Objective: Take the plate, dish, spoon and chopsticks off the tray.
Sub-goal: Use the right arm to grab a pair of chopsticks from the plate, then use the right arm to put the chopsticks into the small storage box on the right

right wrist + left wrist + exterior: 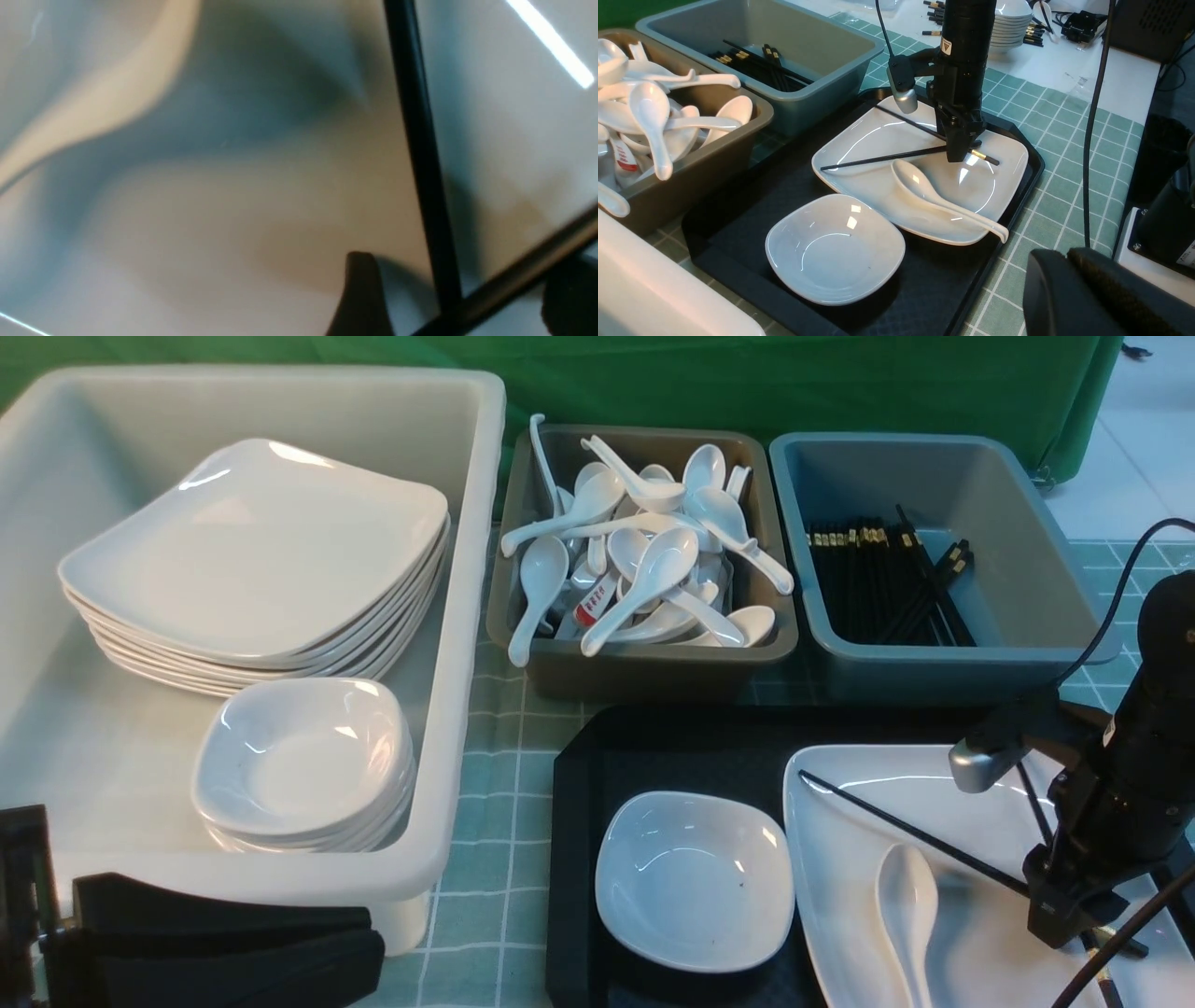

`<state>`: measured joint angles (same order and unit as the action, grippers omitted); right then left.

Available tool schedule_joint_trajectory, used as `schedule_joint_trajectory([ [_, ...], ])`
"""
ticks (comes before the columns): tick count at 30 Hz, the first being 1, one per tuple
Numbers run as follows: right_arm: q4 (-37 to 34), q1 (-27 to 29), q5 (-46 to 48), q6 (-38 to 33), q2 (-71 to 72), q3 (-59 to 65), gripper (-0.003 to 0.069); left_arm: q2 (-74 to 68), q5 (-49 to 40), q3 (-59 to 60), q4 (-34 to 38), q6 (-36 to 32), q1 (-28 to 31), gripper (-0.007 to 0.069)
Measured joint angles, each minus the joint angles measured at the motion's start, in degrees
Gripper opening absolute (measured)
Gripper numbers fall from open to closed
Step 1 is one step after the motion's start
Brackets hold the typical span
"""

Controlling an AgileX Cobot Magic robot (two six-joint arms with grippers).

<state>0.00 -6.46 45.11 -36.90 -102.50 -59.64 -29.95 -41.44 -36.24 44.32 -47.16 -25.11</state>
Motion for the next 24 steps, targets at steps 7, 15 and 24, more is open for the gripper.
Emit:
schedule_joint_trajectory([
  [7,0.0,0.0,-0.2,-0.2,0.0,0.1,0.0388,0.0,0.0,0.0,0.0,-0.2,0.0,0.0017],
  [15,-1.1,0.0,-0.5,-2.5,0.4,1.6,0.0127,0.0,0.0,0.0,0.0,-0.4,0.0,0.0017],
  [24,-1.6,-4.5,4.1,-7.2,4.8,2.3,0.0082,0.0,0.0,0.0,0.0,-1.7,0.0,0.0017],
])
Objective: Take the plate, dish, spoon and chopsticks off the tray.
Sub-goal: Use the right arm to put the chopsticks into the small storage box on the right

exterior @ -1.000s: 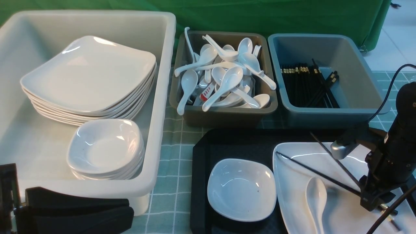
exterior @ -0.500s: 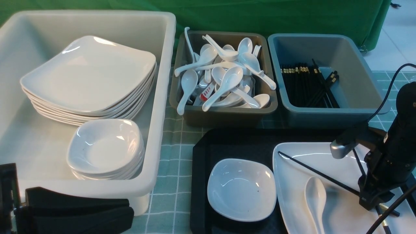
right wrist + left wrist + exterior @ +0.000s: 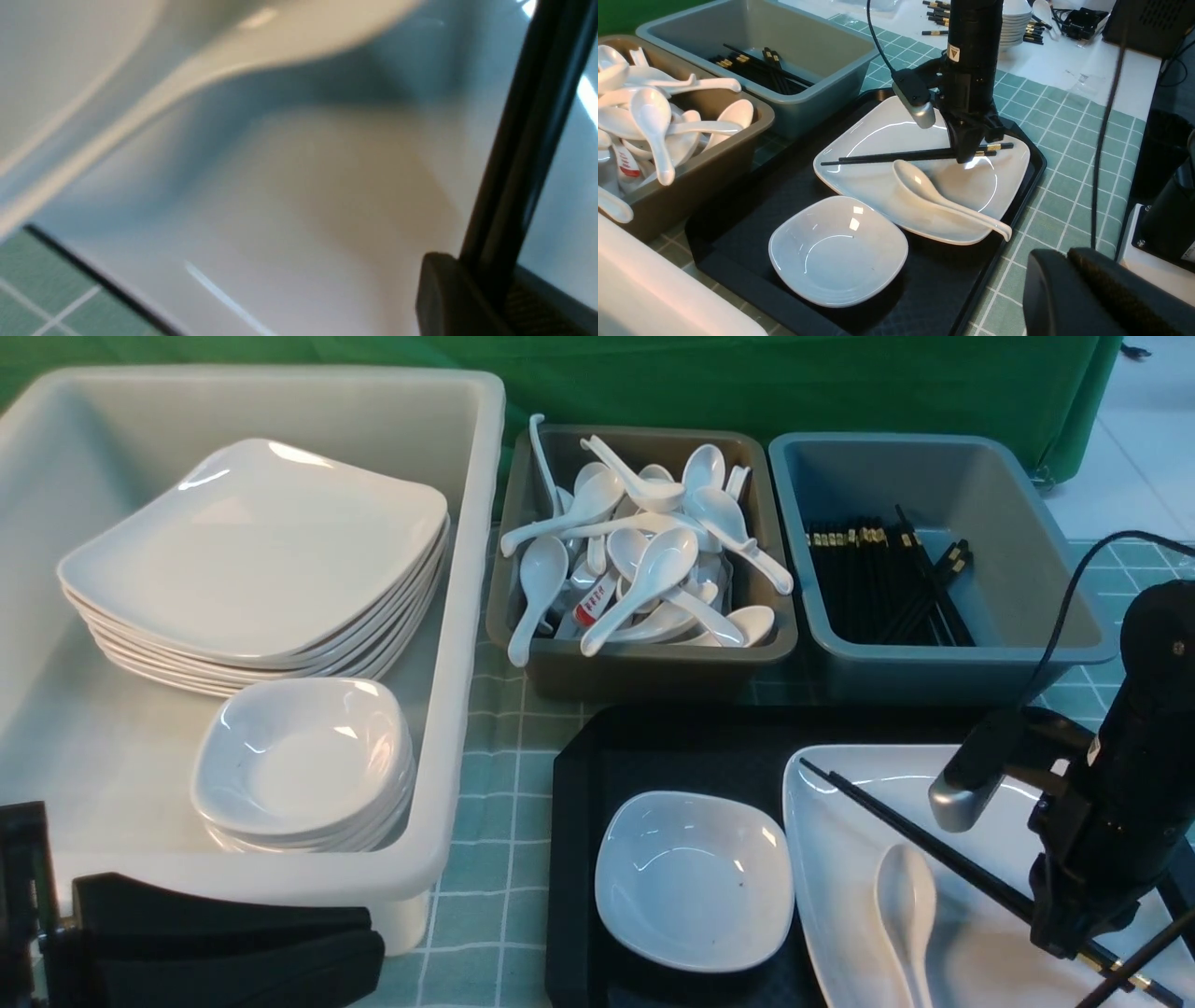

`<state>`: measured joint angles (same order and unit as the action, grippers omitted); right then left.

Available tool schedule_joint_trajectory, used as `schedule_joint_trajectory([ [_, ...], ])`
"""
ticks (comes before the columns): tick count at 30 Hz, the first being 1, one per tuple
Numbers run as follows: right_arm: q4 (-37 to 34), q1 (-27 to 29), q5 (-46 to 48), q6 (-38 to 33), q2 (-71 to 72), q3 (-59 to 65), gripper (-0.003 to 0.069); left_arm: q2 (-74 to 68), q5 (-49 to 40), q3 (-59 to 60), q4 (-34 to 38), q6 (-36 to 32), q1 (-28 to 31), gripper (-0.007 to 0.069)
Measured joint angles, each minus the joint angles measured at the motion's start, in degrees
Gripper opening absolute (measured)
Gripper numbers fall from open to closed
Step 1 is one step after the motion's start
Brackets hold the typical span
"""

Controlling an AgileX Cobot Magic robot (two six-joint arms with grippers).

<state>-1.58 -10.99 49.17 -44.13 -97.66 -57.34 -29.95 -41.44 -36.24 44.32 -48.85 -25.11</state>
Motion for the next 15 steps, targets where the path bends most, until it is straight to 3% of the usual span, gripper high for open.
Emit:
schedule_joint_trajectory([
  [10,-0.6,-2.1,1.6,2.3,15.2,0.0,0.0082,0.0,3.1,0.0,0.0,-0.7,0.0,0.0017],
  [13,-9.9,-3.0,-5.9,6.5,19.9,-3.3,0.0082,0.0,7.2,0.0,0.3,-1.0,0.0,0.0017],
  [15,-12.1,-2.8,-9.0,9.5,19.7,-5.3,0.0082,0.0,9.4,0.0,0.7,-1.9,0.0,0.0017],
])
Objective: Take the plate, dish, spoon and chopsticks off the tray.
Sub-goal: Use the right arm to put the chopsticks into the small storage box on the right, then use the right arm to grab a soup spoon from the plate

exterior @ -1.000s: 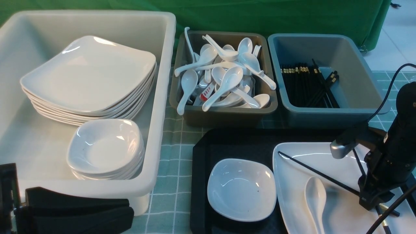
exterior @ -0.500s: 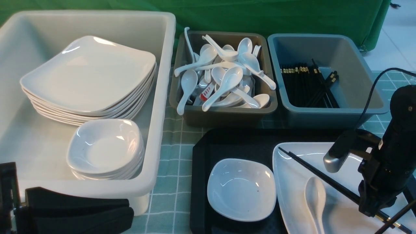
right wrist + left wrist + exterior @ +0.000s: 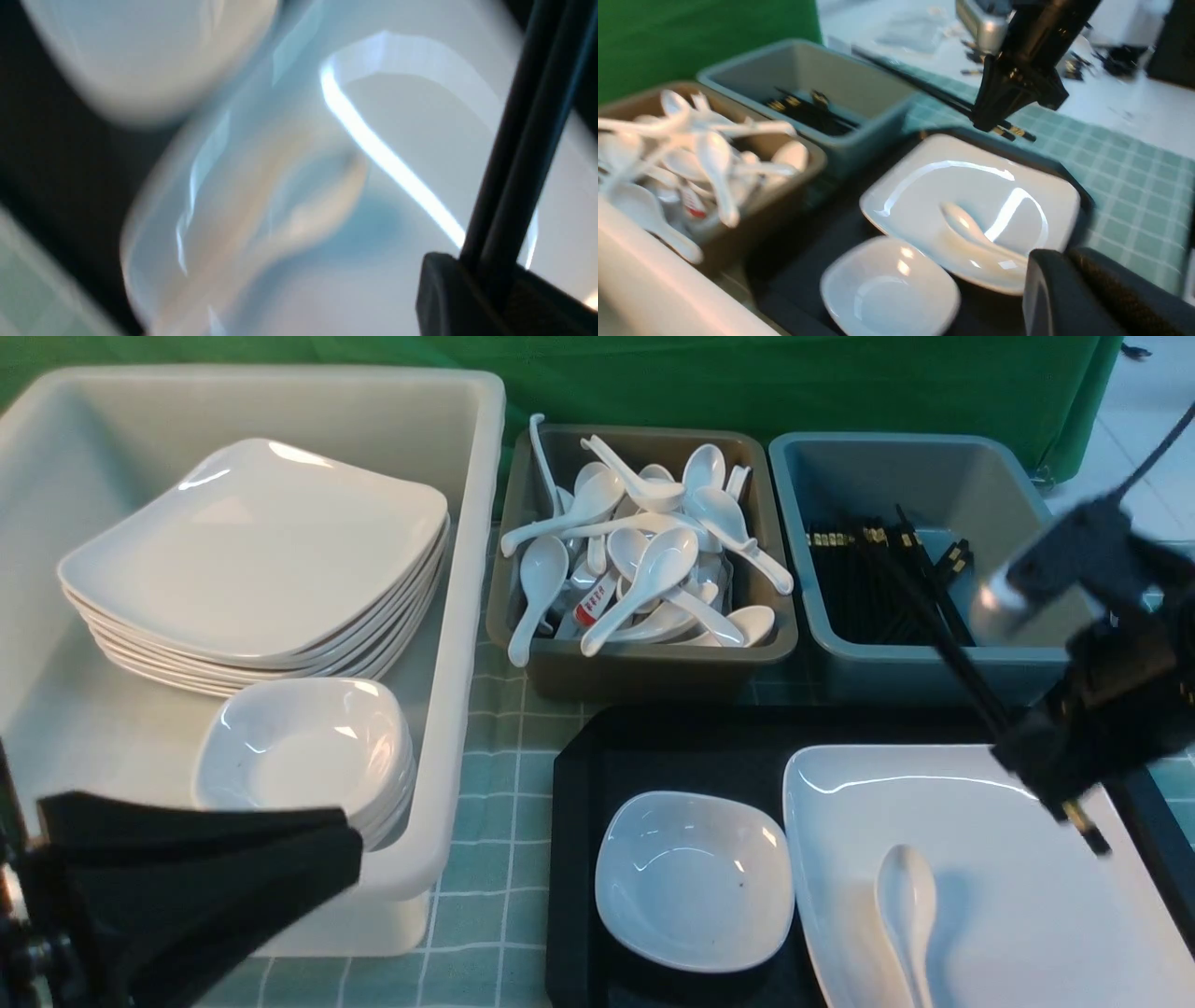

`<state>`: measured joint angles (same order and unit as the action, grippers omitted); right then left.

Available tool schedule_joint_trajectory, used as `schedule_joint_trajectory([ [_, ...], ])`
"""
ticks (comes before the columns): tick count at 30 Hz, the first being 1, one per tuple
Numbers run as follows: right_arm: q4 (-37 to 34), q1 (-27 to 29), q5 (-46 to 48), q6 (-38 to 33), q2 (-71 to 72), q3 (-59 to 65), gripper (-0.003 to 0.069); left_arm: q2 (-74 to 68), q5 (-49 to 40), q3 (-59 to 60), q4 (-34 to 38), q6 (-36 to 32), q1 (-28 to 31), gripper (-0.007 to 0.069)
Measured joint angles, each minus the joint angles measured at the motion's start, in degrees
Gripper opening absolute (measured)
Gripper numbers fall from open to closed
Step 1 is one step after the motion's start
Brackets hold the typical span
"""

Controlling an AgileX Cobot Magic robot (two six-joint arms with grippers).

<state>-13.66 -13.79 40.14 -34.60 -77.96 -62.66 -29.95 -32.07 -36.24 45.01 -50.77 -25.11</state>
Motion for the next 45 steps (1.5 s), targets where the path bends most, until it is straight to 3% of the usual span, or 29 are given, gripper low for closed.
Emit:
schedule_joint_trajectory([
  [6,-2.2,3.6,-11.8,14.0,-12.7,-17.1,0.0082,0.0,11.7,0.0,5.3,-6.2,0.0,0.0017],
  [14,-2.2,5.1,-13.6,22.1,-35.0,-37.8,0.0102,0.0,12.0,0.0,5.7,-7.6,0.0,0.0017],
  [16,-1.4,5.4,-11.7,24.9,-40.4,-42.3,0.0203,0.0,11.1,0.0,5.7,-7.6,0.0,0.0017],
  [18,-0.5,5.4,-11.0,25.6,-41.6,-42.9,0.0257,0.0,10.6,0.0,5.7,-7.6,0.0,0.0017],
  [19,1.1,5.5,-9.5,26.4,-43.1,-43.3,0.036,0.0,9.9,0.0,5.7,-7.6,0.0,0.0017],
  [22,2.1,5.5,-7.2,26.6,-42.8,-43.4,0.0429,0.0,9.6,0.0,5.7,-7.6,0.0,0.0017],
  [26,3.5,5.5,-2.6,26.5,-39.8,-43.4,0.0414,0.0,9.5,0.0,5.0,-7.6,0.0,0.0017],
  [27,5.3,5.5,2.5,26.2,-36.9,-43.4,0.0364,0.0,9.5,0.0,3.9,-7.6,0.0,0.0017],
  [30,7.3,5.4,9.2,26.2,-32.7,-43.1,0.0302,0.0,9.4,0.0,2.8,-7.6,0.0,0.0017],
  [33,9.2,4.0,17.5,26.9,-23.9,-36.7,0.026,0.0,8.8,0.0,1.5,-7.6,0.0,0.0017],
  [37,9.4,0.4,18.6,29.6,-13.9,-20.6,0.0272,0.0,8.6,0.0,1.2,-7.6,0.0,0.0017],
  [41,9.2,-5.6,11.9,37.6,-5.1,1.0,0.0284,0.0,8.6,0.0,1.1,-7.6,0.0,0.0017],
  [45,9.1,-10.7,4.7,46.4,-3.0,12.4,0.0347,0.0,8.1,0.0,1.1,-7.6,0.0,0.0017],
])
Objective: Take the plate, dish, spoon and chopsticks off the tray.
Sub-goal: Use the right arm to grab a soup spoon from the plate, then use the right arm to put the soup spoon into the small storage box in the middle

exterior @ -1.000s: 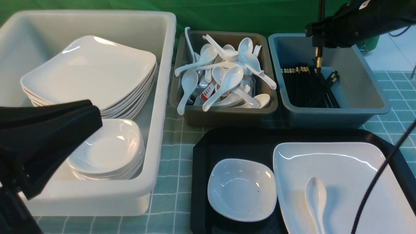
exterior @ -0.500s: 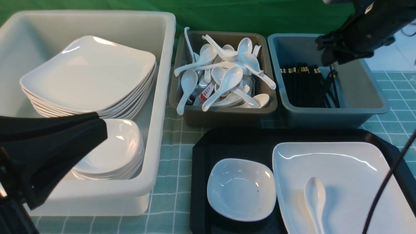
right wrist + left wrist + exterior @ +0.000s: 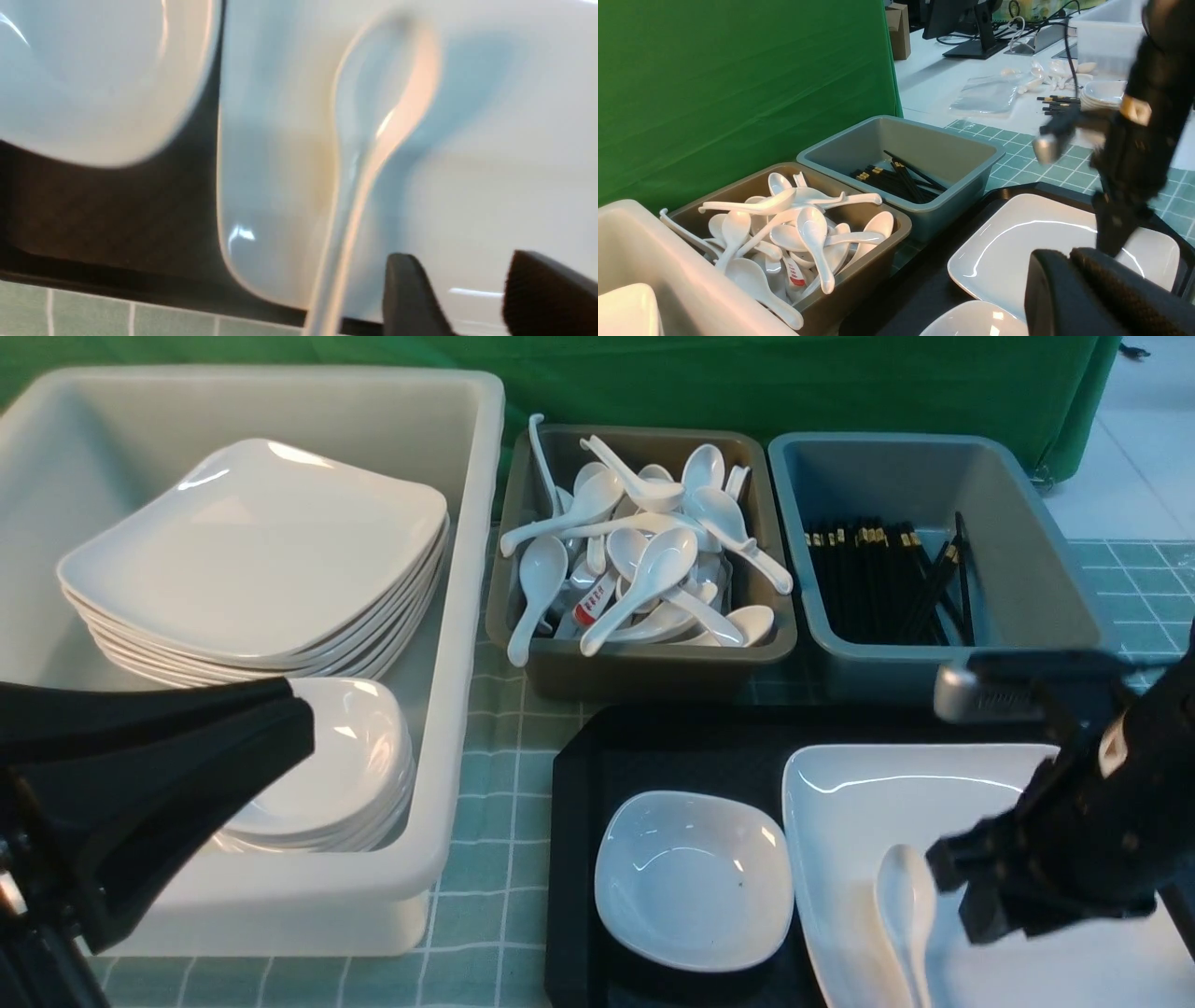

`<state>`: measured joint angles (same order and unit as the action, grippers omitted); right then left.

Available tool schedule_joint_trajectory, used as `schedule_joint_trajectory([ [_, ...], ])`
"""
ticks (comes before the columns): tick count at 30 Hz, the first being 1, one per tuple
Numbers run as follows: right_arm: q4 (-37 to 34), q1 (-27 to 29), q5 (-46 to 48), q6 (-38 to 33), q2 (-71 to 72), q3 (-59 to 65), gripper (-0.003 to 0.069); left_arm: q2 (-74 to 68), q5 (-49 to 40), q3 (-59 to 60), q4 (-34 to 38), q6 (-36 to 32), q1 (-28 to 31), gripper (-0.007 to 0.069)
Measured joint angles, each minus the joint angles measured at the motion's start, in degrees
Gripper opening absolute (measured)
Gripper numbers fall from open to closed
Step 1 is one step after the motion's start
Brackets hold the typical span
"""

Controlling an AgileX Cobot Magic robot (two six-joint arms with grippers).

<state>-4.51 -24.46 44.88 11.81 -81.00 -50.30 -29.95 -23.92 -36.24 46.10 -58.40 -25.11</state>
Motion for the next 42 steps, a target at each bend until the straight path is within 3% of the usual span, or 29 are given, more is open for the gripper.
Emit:
schedule_joint_trajectory([
  [4,0.0,-4.4,-5.2,3.3,-2.2,3.5,0.0414,0.0,-0.2,0.0,0.0,0.1,0.0,0.0017],
  [10,0.0,-5.6,-9.8,4.1,-7.4,3.7,0.0413,0.0,-0.9,0.0,0.0,0.2,0.0,0.0017],
  [17,1.2,-5.6,-14.4,4.1,-12.8,3.6,0.0318,0.0,-1.5,0.0,-0.5,0.2,0.0,0.0017],
  [21,1.6,-5.6,-14.1,3.9,-13.2,3.5,0.0307,0.0,-1.5,0.0,-0.5,0.2,0.0,0.0017],
  [25,2.3,-5.6,-13.3,1.6,-13.4,3.1,0.019,0.0,-1.7,0.0,-0.6,0.2,0.0,0.0017],
  [29,2.2,-5.6,-11.3,-0.3,-12.4,2.7,0.0185,0.0,-1.7,0.0,-0.6,0.2,0.0,0.0017],
  [33,2.1,-5.6,-6.5,-0.7,-7.1,-2.5,0.0185,0.0,-1.7,0.0,-0.7,0.2,0.0,0.0017],
  [37,2.1,-5.6,-8.6,-2.3,-4.4,-10.0,0.0185,0.0,-1.0,0.0,-0.7,0.2,0.0,0.0017],
  [42,2.1,-5.4,-23.7,-5.6,-10.0,-24.9,0.0185,0.0,-0.1,0.0,-0.7,0.2,0.0,0.0017],
])
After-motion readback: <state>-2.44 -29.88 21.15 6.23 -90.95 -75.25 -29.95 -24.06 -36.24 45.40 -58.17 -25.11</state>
